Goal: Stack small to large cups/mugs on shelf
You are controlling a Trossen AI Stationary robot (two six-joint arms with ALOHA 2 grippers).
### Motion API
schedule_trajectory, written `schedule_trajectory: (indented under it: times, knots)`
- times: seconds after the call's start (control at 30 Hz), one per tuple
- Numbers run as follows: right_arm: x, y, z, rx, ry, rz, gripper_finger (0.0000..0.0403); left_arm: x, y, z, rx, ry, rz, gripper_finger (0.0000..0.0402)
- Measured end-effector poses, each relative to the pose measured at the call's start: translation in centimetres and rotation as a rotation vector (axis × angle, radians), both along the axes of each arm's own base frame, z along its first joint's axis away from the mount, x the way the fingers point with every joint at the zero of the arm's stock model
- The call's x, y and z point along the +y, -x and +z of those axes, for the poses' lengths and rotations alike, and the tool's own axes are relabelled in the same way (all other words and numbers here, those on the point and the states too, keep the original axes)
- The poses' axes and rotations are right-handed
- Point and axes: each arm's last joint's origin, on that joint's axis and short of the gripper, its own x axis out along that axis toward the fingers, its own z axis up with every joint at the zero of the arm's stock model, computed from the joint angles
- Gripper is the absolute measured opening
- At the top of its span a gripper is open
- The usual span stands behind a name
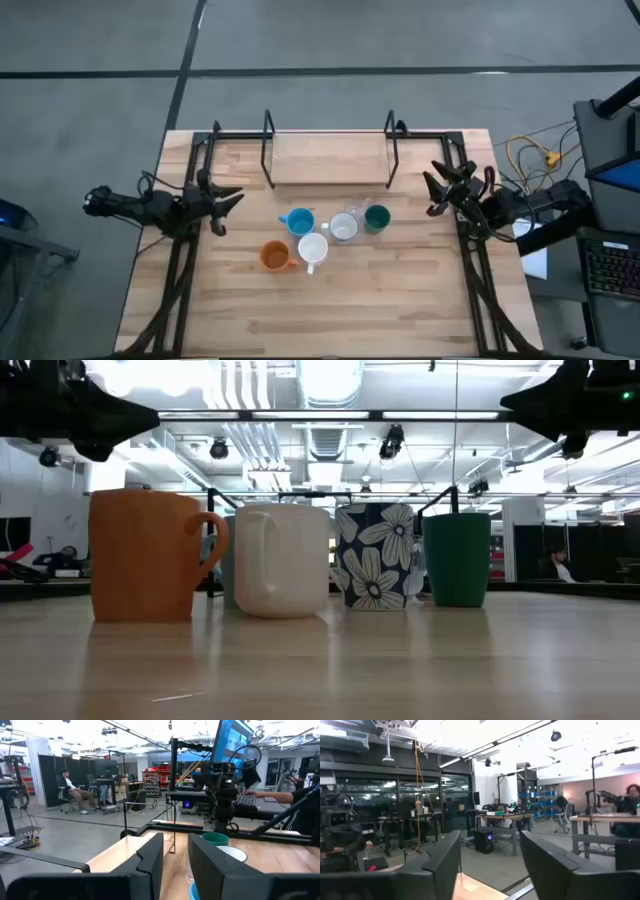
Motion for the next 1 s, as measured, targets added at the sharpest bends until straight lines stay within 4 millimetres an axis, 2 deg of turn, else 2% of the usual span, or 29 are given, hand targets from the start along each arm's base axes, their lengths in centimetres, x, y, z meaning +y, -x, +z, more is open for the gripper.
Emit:
schedule_trajectory:
  times: [0.27, 0.37, 0.47, 0.6, 0.73, 0.87, 1.0]
  knots:
    - [0.1, -0.3, -0.2, -0.005, -0.032, 0.026, 0.0289, 0.7, 0.3, 0.0, -0.007, 0.079, 0.249, 0.0082]
    - [0.2, -0.6, -0.4, -0.004, -0.054, 0.037, 0.0311, 0.7, 0.2, -0.1, 0.010, 0.077, 0.275, 0.0111]
    - [0.3, -0.9, -0.7, 0.000, -0.086, 0.053, 0.0326, 0.7, 0.0, -0.3, 0.035, 0.071, 0.325, 0.0161]
    - [0.4, -1.5, -1.2, 0.029, -0.109, 0.065, 0.0338, 0.9, -0.1, 0.1, 0.062, 0.064, 0.457, 0.0239]
    - [0.5, -1.9, -1.5, 0.045, -0.123, 0.074, 0.0340, 0.8, -0.5, 0.6, 0.058, 0.084, 0.418, 0.0295]
    - [0.5, -1.8, -1.0, 0.000, -0.120, 0.070, 0.0337, 0.7, -0.7, 1.3, 0.041, 0.117, 0.395, 0.0309]
    - [0.3, -1.3, 0.5, -0.109, -0.114, 0.056, 0.0332, 0.6, -0.6, 4.2, -0.009, 0.139, 0.370, 0.0310]
